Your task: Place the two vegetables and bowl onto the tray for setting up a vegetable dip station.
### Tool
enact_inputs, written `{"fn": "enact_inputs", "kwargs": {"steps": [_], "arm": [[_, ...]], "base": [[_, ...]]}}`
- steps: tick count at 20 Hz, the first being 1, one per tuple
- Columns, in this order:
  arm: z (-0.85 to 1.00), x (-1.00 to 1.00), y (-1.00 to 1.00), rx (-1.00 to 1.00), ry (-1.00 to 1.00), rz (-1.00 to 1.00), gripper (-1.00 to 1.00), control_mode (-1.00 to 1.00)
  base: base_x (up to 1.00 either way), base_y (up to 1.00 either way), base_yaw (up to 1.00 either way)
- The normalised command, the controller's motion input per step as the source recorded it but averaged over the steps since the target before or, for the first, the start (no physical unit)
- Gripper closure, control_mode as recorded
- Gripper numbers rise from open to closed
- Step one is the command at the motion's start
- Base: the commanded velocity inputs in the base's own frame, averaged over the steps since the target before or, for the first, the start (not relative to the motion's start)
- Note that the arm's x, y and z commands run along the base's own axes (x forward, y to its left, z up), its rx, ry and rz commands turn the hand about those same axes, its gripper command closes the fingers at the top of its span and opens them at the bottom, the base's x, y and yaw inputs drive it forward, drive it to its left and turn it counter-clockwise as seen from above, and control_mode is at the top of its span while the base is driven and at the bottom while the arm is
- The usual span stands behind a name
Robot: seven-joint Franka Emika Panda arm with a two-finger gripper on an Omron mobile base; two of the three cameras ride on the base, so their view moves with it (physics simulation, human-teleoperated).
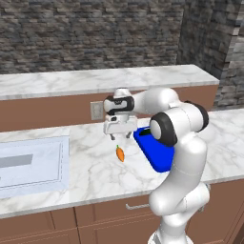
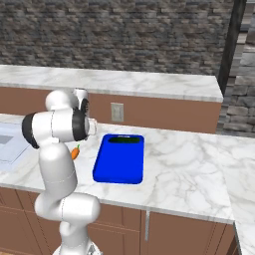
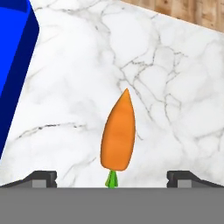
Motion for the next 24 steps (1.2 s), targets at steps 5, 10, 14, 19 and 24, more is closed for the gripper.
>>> {"fn": "enact_inputs", "kwargs": {"steps": [5,10,14,19,24], "arm": [[-0.14,0.00,0.00,0.00,0.02,0.04,-1.00,-1.00],[-0.08,-0.03,0.00,0.00,0.03,0.06,-1.00,-1.00],[-0.01,-0.12,0.00,0.00,0.03,0.06,-1.00,-1.00],[-0.05,-0.09,0.03,0.00,0.01,0.05,-1.00,-1.00],[-0.19,-0.07,0.07,0.00,0.01,0.04,-1.00,-1.00]], "base": [[0.00,0.00,0.00],[0.00,0.00,0.00],[0.00,0.00,0.00],[0.00,0.00,0.00],[0.00,0.00,0.00]]}}
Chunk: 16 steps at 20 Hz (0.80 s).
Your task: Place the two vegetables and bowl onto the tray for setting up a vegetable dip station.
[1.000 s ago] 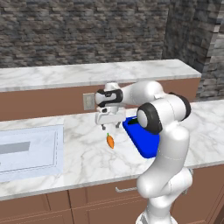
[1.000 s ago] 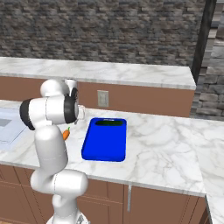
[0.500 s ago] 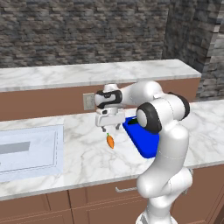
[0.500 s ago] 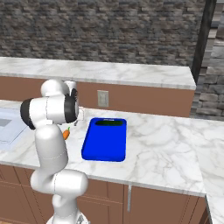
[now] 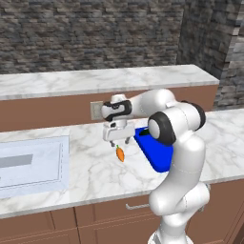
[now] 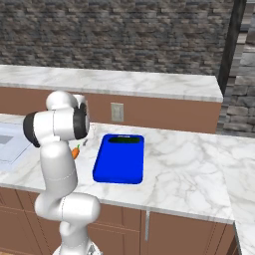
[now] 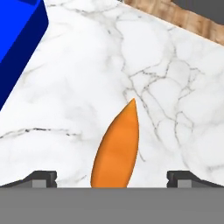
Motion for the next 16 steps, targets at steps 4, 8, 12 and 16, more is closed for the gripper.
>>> {"fn": "enact_inputs", "kwargs": {"steps": [4,8,12,16], "arm": [[-0.24,-0.01,0.03,0.00,0.00,0.05,-1.00,-1.00],[-0.16,0.00,0.00,0.00,0.00,0.05,-1.00,-1.00],[-0.10,0.00,0.00,0.00,0.00,0.05,-1.00,-1.00],[-0.04,-0.03,0.00,0.00,0.02,0.04,-1.00,-1.00]], "base": [[0.00,0.00,0.00],[0.00,0.00,0.00],[0.00,0.00,0.00],[0.00,0.00,0.00]]}}
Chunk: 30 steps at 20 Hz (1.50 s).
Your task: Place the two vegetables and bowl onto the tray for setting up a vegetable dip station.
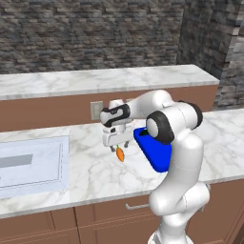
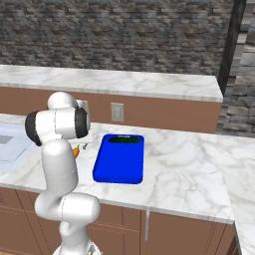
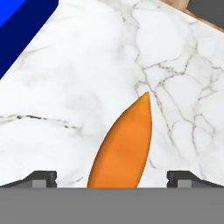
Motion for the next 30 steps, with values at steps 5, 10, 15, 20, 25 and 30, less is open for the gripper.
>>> {"fn": "enact_inputs", "kwargs": {"steps": [5,10,15,20,25,30], "arm": [[-0.04,-0.11,0.00,0.00,0.04,0.03,-1.00,-1.00],[-0.02,-0.10,0.00,0.00,0.05,0.01,-1.00,-1.00],[-0.04,-0.08,0.00,0.00,0.04,0.01,-1.00,-1.00],[-0.08,-0.02,0.00,0.00,0.03,0.01,-1.00,-1.00],[-0.12,0.00,0.00,0.00,0.01,0.01,-1.00,-1.00],[-0.08,0.00,0.00,0.00,0.01,0.00,1.00,-1.00]], "base": [[0.00,0.00,0.00],[0.00,0.00,0.00],[0.00,0.00,0.00],[0.00,0.00,0.00],[0.00,0.00,0.00],[0.00,0.00,0.00]]}}
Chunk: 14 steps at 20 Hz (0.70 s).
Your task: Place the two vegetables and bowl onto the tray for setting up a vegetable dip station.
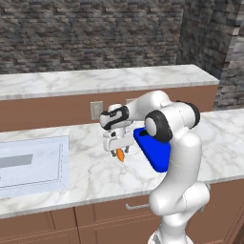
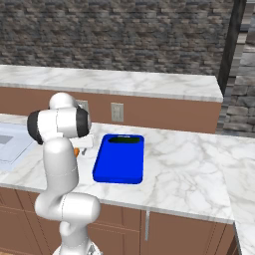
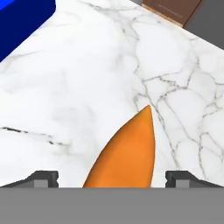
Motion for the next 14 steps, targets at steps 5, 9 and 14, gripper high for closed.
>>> {"fn": "enact_inputs", "kwargs": {"steps": [5,9,14], "arm": [[0.00,0.00,0.00,0.00,0.00,0.00,1.00,-1.00],[0.01,0.00,0.00,0.00,0.00,0.00,1.00,-1.00],[0.25,0.00,-0.05,0.00,0.00,-0.01,1.00,-1.00]], "base": [[0.00,0.00,0.00],[0.00,0.00,0.00],[0.00,0.00,0.00]]}}
